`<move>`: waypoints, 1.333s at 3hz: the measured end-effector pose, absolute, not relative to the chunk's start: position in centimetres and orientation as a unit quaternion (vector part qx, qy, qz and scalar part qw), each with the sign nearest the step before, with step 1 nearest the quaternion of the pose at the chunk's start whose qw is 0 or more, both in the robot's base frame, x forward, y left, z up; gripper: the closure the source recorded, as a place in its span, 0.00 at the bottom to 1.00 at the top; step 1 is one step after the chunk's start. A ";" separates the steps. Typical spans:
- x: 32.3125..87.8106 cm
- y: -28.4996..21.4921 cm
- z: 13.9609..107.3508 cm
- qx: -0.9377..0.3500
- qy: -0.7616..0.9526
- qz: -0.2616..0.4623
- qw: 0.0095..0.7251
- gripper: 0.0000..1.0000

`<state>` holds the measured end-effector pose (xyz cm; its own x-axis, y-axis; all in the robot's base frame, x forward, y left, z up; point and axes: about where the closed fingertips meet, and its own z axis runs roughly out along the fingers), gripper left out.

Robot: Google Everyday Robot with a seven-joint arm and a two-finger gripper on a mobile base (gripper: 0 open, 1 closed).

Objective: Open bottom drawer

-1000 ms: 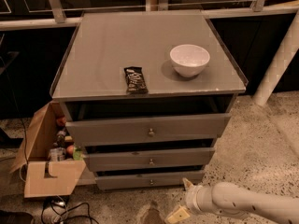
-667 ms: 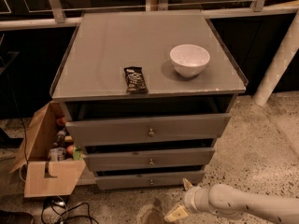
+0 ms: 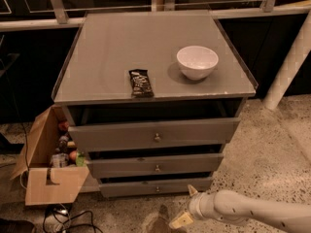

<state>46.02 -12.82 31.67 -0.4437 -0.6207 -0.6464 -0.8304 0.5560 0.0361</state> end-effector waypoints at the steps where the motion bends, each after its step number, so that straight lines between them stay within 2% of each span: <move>1: 50.0 -12.2 26.8 -0.420 0.835 0.189 0.300 0.00; 4: 53.8 -11.6 21.4 -0.396 0.848 0.178 0.304 0.00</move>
Offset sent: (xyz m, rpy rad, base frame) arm 0.0541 0.0060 -0.0749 0.0701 0.0429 -0.0297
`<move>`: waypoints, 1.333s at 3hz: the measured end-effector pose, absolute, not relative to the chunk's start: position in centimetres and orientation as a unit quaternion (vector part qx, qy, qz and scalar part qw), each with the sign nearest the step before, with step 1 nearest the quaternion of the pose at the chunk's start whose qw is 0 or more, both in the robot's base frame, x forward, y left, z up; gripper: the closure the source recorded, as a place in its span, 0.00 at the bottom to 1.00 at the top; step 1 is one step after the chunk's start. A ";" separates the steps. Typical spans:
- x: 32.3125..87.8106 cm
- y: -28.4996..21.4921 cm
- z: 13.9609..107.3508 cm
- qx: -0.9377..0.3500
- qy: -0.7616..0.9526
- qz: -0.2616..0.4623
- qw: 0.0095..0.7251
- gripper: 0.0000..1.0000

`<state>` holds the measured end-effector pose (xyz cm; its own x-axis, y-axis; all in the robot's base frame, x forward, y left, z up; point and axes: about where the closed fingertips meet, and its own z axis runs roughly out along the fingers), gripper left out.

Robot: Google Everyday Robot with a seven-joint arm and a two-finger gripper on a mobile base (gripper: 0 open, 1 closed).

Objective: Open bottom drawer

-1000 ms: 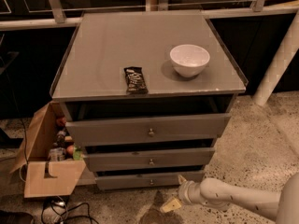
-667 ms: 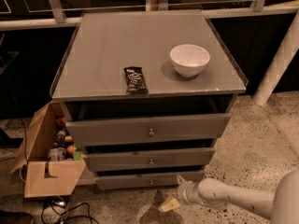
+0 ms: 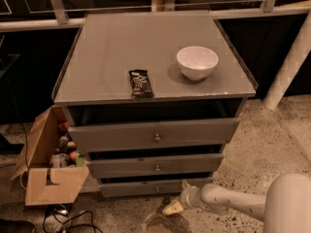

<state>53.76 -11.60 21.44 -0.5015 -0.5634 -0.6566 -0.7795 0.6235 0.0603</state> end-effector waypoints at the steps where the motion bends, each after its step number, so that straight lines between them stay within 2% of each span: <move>1: 55.6 -12.6 20.5 -0.391 0.848 0.167 0.316 0.00; 4: 58.4 -12.2 20.3 -0.414 0.838 0.157 0.320 0.00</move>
Offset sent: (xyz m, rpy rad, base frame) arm 0.0265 -0.0191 -0.0098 -0.0100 -0.0406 -0.0315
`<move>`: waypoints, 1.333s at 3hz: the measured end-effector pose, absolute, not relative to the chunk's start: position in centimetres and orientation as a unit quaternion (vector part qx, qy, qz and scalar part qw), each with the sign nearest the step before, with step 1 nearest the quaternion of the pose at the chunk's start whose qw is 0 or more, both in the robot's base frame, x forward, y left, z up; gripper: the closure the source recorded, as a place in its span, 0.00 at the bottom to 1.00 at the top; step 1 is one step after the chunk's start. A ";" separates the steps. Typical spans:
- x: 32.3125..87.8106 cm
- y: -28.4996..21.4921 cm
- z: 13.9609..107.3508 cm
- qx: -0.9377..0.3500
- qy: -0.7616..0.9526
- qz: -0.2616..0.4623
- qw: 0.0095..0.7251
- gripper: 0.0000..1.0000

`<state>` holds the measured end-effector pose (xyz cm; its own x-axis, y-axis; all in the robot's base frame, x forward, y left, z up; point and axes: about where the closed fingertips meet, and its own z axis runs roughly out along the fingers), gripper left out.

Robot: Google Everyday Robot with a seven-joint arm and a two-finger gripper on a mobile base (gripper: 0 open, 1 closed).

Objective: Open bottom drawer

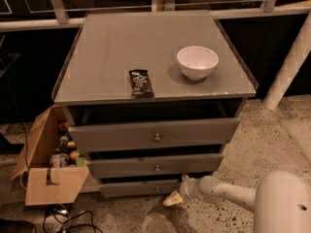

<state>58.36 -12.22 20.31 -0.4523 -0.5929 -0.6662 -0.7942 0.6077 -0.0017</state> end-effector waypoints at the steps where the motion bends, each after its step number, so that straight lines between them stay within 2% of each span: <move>1: 58.7 -11.6 19.3 -0.420 0.836 0.162 0.313 0.00; 2: 57.4 -11.6 18.8 -0.435 0.838 0.163 0.285 0.00; 4: 50.0 -12.9 21.9 -0.439 0.847 0.198 0.224 0.00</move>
Offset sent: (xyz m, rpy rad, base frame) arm -0.0305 0.0021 -0.0219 -0.0811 0.1191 0.0965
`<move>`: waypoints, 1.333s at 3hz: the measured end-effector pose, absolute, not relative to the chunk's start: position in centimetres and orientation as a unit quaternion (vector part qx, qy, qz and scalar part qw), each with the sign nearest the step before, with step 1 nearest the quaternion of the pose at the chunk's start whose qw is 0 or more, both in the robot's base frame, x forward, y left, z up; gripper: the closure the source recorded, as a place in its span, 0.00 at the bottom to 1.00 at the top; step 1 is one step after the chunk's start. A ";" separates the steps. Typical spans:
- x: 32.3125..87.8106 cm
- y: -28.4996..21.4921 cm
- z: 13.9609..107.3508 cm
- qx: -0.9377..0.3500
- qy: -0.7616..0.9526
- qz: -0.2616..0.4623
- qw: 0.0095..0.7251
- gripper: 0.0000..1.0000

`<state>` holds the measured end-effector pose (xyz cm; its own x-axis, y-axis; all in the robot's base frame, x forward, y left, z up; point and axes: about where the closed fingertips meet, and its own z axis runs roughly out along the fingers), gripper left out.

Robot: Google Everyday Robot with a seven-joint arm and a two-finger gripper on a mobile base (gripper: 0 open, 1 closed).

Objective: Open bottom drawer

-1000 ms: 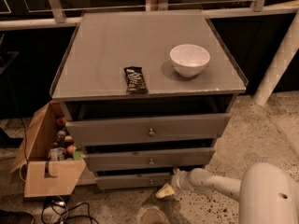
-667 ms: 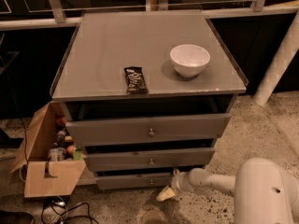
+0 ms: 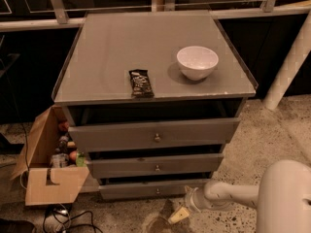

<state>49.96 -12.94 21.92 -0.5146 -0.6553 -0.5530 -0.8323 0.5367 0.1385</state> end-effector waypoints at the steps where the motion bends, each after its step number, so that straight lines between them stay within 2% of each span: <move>1: 50.5 -12.7 21.6 -0.452 0.839 0.191 0.235 0.00; 4: 53.5 -11.0 21.5 -0.461 0.825 0.195 0.262 0.00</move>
Offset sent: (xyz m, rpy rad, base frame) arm 0.0143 0.0029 -0.0044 -0.0132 -0.0804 0.0448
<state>53.49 -11.04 21.47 -0.4373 -0.6587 -0.6123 -0.8629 0.4992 0.0792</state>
